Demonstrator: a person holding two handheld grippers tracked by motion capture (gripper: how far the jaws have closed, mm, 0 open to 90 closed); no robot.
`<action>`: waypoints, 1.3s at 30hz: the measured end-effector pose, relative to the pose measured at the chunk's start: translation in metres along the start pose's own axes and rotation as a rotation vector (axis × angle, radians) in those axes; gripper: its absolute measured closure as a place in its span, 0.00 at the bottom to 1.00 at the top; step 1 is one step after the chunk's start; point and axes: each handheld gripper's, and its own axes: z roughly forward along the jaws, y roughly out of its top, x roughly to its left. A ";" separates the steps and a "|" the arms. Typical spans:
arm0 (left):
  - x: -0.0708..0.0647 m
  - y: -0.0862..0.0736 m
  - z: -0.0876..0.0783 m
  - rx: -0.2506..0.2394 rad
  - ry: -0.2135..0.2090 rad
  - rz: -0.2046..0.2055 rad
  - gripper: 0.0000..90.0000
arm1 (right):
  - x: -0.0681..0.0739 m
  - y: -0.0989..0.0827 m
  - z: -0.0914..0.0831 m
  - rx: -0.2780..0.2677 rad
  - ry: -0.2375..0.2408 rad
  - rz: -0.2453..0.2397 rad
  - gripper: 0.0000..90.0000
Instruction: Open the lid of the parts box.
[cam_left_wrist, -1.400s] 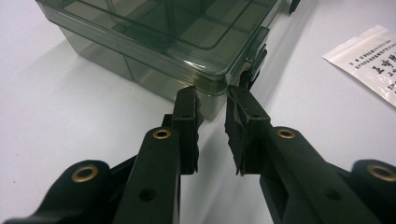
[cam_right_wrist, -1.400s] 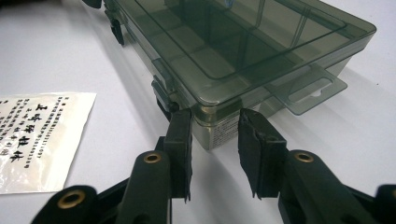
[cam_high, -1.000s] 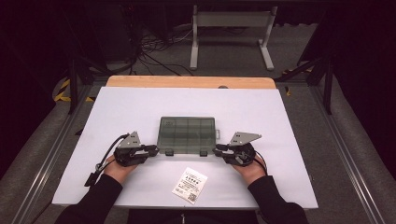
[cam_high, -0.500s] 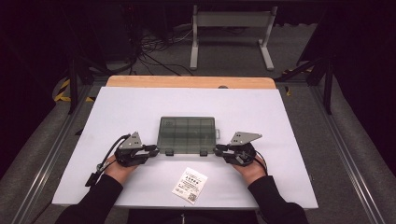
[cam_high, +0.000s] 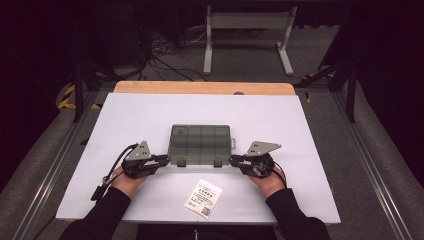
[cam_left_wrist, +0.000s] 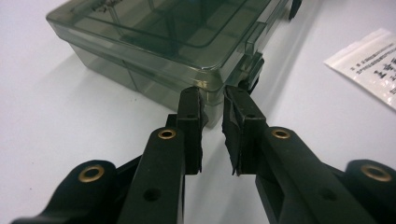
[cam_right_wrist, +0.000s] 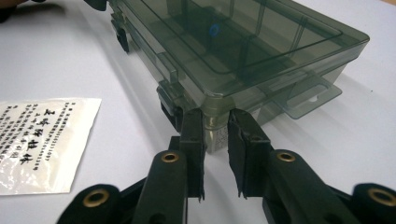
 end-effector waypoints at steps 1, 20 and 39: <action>0.000 0.000 -0.001 -0.006 0.003 0.001 0.86 | 0.000 0.000 0.000 -0.005 0.000 -0.001 0.86; 0.004 0.004 -0.006 -0.141 -0.002 -0.054 0.85 | 0.001 0.013 -0.006 -0.077 -0.009 -0.013 0.88; 0.008 0.005 -0.008 -0.194 -0.001 -0.103 0.81 | -0.002 0.018 -0.006 -0.088 -0.016 0.000 0.83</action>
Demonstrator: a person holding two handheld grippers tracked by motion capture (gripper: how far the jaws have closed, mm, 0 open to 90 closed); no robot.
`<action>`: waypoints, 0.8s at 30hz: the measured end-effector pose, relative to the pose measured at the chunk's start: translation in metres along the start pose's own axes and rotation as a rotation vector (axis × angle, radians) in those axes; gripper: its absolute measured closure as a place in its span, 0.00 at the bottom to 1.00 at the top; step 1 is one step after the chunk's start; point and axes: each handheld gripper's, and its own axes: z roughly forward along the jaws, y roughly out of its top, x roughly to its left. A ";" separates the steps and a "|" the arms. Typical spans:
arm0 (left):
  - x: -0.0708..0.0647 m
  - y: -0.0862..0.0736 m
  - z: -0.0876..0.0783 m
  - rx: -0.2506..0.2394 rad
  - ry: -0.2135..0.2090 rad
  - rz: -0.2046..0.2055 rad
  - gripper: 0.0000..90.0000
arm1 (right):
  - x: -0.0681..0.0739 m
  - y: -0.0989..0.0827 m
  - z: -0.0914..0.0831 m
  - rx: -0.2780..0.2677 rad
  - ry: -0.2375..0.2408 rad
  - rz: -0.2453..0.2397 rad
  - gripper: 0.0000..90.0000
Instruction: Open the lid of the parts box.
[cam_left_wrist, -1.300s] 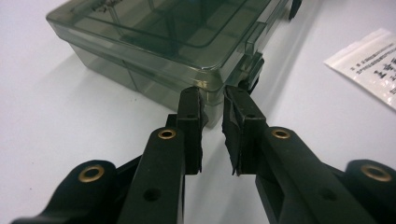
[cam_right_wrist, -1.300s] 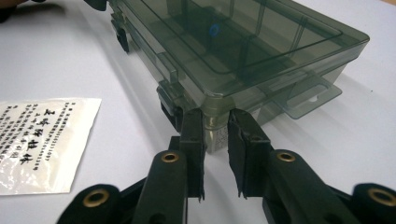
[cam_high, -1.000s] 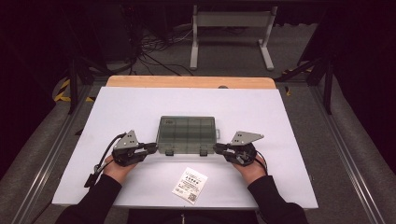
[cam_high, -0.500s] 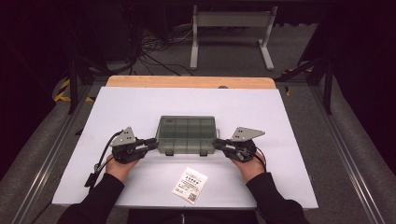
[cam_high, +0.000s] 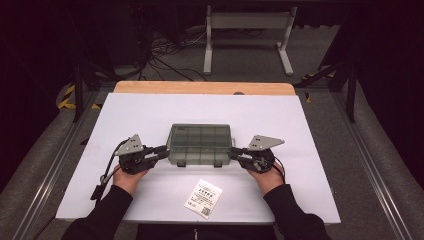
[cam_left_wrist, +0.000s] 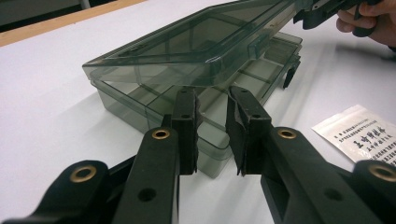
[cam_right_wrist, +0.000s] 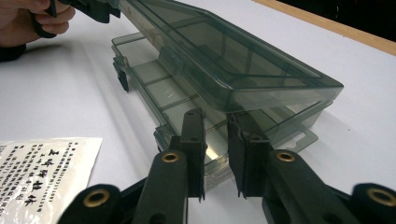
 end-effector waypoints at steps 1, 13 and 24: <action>0.000 0.000 0.000 0.000 0.000 0.001 0.81 | 0.000 0.000 0.000 0.006 -0.006 0.004 0.81; -0.003 0.000 0.002 0.009 -0.021 0.018 0.75 | -0.009 0.015 0.009 0.062 -0.129 -0.008 0.38; -0.014 0.000 0.014 0.072 -0.105 0.084 0.60 | -0.012 0.027 0.012 0.056 -0.126 -0.021 0.36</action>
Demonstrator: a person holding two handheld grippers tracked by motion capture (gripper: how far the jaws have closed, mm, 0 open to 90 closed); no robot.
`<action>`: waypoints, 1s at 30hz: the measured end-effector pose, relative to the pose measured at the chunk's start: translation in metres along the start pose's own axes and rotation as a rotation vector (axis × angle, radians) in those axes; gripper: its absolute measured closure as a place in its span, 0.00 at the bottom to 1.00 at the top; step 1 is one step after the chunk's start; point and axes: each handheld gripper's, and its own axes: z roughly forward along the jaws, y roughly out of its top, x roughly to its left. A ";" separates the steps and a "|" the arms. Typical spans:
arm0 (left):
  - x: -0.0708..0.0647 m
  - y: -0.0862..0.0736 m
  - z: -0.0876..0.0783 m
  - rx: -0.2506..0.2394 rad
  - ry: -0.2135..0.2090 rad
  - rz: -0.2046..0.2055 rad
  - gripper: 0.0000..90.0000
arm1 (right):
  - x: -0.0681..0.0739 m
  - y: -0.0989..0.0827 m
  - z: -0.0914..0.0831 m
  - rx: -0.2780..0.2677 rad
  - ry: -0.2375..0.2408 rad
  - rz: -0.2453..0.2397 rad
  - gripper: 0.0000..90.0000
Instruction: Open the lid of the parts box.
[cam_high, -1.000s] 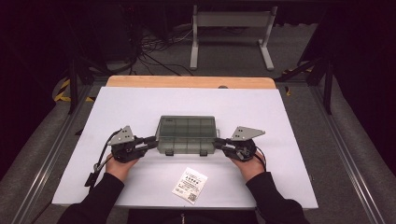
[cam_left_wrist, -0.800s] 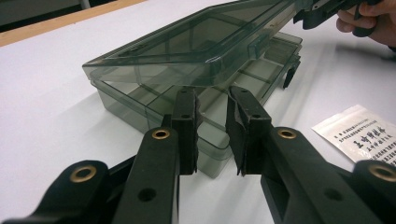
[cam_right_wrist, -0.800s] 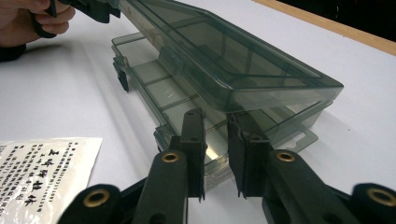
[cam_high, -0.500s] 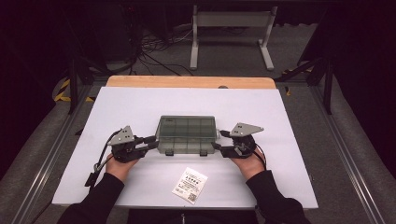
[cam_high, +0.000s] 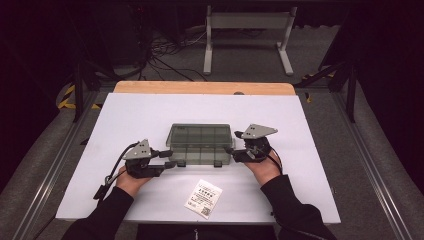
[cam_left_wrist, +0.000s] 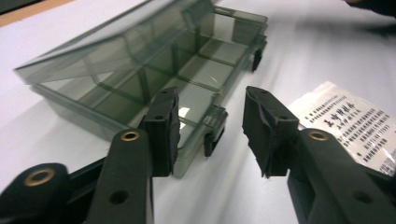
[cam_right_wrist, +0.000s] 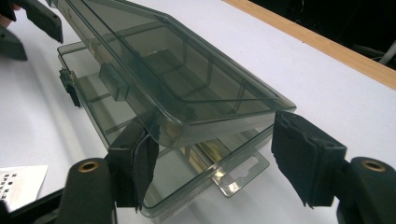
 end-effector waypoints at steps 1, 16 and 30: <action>-0.001 0.000 0.002 0.008 -0.007 -0.001 0.59 | 0.000 0.000 0.000 -0.003 0.001 0.000 0.36; -0.005 -0.001 0.011 0.068 -0.013 0.055 0.52 | -0.007 0.009 -0.002 -0.016 0.003 0.004 0.36; -0.005 0.000 0.011 0.080 -0.004 0.064 0.52 | -0.027 0.027 -0.002 -0.061 0.007 0.045 0.36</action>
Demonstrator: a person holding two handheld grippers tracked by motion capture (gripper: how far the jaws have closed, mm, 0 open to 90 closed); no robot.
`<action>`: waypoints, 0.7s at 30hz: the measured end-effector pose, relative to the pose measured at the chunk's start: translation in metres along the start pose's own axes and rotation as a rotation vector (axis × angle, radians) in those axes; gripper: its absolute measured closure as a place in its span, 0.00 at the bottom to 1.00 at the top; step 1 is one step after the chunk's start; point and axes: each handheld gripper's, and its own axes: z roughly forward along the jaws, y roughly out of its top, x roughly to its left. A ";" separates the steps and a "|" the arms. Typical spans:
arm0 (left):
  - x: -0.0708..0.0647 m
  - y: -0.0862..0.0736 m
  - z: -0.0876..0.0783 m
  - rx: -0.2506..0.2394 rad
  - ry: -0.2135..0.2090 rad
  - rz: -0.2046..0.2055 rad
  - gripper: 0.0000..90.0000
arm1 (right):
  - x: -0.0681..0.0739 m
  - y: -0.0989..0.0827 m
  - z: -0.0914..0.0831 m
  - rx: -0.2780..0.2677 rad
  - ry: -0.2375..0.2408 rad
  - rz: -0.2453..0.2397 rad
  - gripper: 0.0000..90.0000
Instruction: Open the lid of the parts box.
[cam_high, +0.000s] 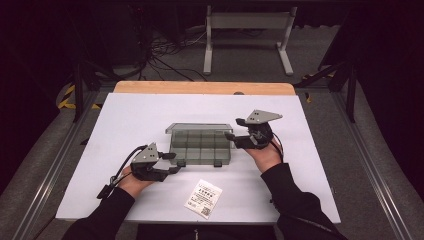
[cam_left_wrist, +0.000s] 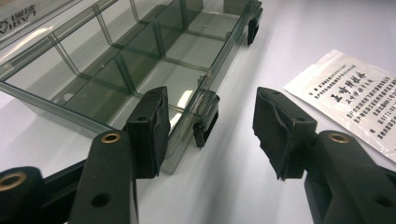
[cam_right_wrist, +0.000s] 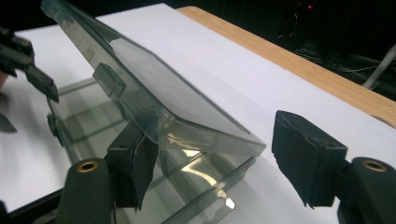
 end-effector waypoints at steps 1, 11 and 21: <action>0.000 0.000 0.000 0.001 -0.003 -0.001 0.52 | -0.003 0.002 0.000 -0.007 0.003 0.010 0.37; 0.002 -0.001 -0.001 -0.005 -0.014 -0.001 0.51 | -0.017 0.014 0.005 -0.021 0.009 0.021 0.46; 0.001 -0.001 -0.001 -0.007 -0.023 -0.015 0.50 | -0.025 0.028 0.018 -0.013 0.008 -0.002 0.55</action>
